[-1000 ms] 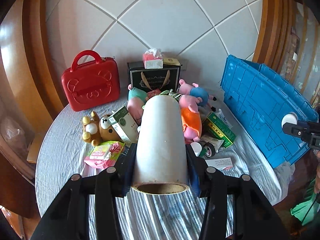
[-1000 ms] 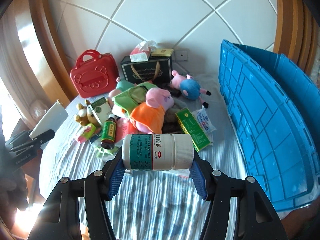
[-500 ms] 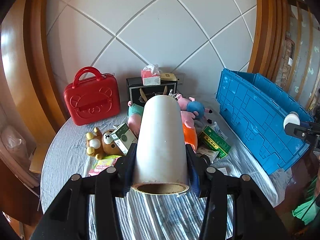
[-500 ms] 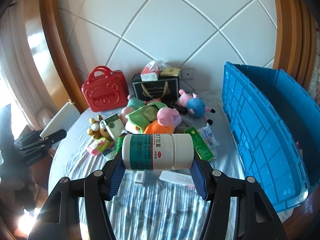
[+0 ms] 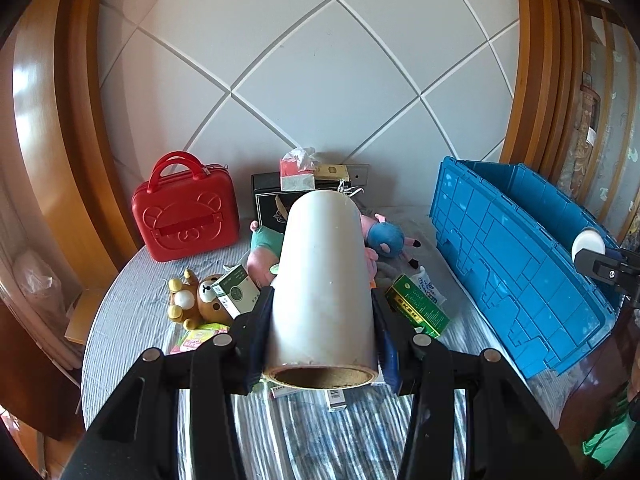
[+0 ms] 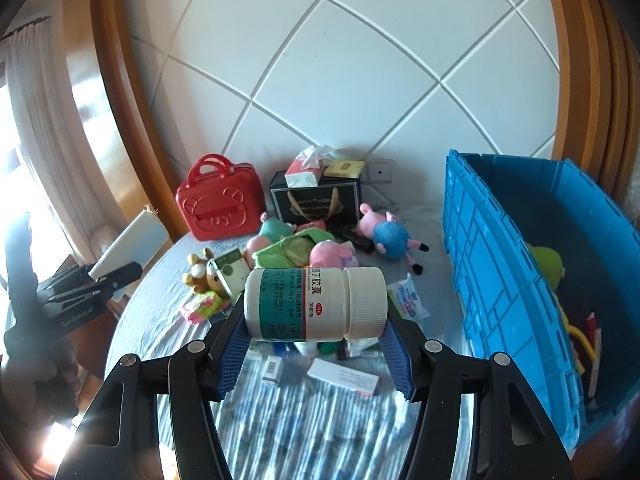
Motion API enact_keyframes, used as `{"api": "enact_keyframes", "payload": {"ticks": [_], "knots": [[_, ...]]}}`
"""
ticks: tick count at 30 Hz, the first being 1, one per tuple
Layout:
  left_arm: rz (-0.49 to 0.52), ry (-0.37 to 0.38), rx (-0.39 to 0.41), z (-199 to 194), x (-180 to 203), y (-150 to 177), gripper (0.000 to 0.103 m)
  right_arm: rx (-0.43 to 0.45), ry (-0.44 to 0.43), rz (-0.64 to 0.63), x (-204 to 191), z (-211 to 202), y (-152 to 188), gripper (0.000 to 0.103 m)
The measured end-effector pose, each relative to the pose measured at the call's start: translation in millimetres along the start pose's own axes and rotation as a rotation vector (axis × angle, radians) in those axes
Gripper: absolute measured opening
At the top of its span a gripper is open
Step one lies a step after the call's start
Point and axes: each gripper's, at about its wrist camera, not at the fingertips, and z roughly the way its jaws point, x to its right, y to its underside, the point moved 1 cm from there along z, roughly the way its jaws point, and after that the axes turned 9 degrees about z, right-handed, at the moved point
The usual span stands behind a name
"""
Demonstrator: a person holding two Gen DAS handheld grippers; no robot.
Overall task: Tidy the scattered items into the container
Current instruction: 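Lift the paper roll with left tool while right tool lifts the pill bottle, then carry the paper roll with left tool while right tool carries the bottle over the crate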
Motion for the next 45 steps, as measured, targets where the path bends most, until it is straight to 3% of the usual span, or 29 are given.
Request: {"api": "enact_keyframes", "payload": {"ticks": [13,26,45], "knots": [[0.005,0.006,0.013,12.6,73.8,-40.0,0.045,0.038,-0.035,0.003,64.1,-23.9,-29.6,0.059],[0.074,0.028,0.043,36.1,154.5,-90.4,0.045,0.093,-0.026,0.048,144.8,-45.6,-59.3,0.059],[0.214,0.150,0.066,83.0,285.5,-157.2,0.045,0.147,0.048,0.144,257.3,-65.8,-83.8,0.059]]}}
